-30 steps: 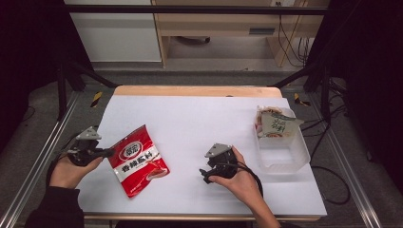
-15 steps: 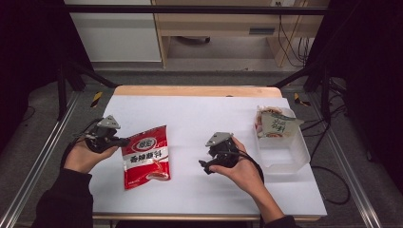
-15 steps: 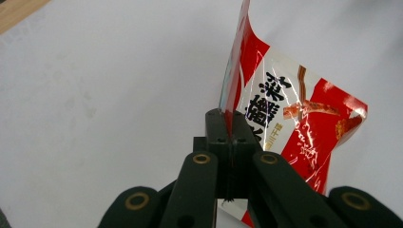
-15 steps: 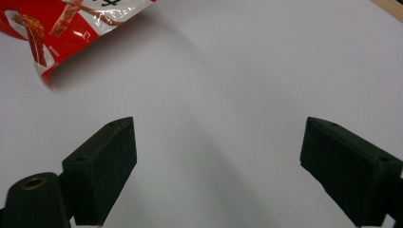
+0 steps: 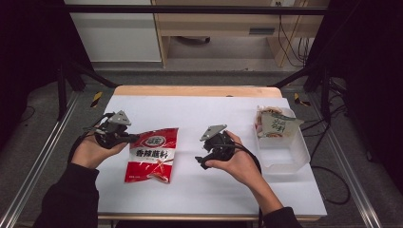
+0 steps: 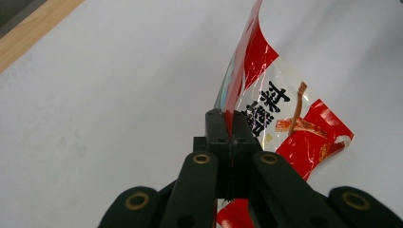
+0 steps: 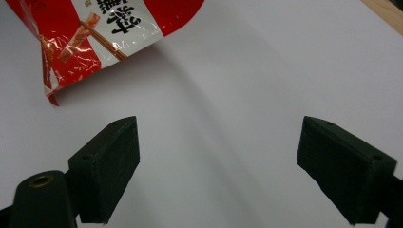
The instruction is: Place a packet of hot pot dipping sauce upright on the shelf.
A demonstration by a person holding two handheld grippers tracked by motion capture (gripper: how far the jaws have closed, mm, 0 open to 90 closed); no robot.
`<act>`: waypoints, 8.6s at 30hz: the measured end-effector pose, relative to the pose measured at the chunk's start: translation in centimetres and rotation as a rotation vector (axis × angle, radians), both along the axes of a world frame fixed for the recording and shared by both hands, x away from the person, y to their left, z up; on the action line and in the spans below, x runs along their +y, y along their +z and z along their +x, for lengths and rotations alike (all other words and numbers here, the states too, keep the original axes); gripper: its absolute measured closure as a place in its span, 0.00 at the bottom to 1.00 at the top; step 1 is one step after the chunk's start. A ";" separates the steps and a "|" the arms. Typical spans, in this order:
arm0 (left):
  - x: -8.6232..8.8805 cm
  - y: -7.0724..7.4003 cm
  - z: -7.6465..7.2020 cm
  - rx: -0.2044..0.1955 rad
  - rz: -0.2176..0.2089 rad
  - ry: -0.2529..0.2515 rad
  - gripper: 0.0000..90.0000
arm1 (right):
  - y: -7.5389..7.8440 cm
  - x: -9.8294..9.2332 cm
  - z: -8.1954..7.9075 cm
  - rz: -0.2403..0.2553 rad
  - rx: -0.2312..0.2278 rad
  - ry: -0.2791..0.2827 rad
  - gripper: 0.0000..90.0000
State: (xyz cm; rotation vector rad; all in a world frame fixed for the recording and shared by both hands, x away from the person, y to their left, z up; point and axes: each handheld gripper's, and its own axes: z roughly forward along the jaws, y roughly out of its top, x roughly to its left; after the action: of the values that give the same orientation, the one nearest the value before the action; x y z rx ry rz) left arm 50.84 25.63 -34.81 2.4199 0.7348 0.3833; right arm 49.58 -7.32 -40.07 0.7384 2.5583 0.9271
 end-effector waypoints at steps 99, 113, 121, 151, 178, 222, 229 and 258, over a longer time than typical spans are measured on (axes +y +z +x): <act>1.2 -3.5 -1.2 -0.012 -0.035 0.151 0.19 | 6.9 5.3 5.2 -0.076 0.068 0.188 1.00; 2.0 -4.8 -1.8 0.004 -0.026 0.175 0.16 | 11.2 3.7 4.0 -0.103 0.031 0.205 1.00; 1.9 -5.6 -1.8 0.027 -0.015 0.175 0.15 | 12.2 0.7 3.8 -0.145 0.057 0.177 1.00; 1.8 -7.5 -1.6 0.008 -0.039 0.193 0.12 | 16.3 -5.1 2.9 -0.073 0.029 0.079 1.00; 3.0 -7.7 -1.6 -0.030 -0.109 0.225 0.11 | 19.0 -12.7 0.2 -0.005 -0.006 -0.046 1.00; 3.2 -7.8 -1.7 -0.020 -0.119 0.212 0.11 | 17.1 -25.3 -3.1 0.015 0.024 -0.289 1.00; 3.2 -7.9 -1.7 -0.016 -0.120 0.210 0.11 | 15.2 -25.5 -2.5 0.020 0.037 -0.307 1.00; 3.2 -7.9 -1.8 -0.013 -0.126 0.213 0.10 | 9.6 -28.9 -3.9 0.040 0.098 -0.378 0.98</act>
State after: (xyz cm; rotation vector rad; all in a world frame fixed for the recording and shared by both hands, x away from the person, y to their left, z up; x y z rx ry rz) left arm 49.08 28.84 -42.71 2.2263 0.9842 0.4230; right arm 45.72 -36.22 -30.47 1.2522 2.3622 0.8347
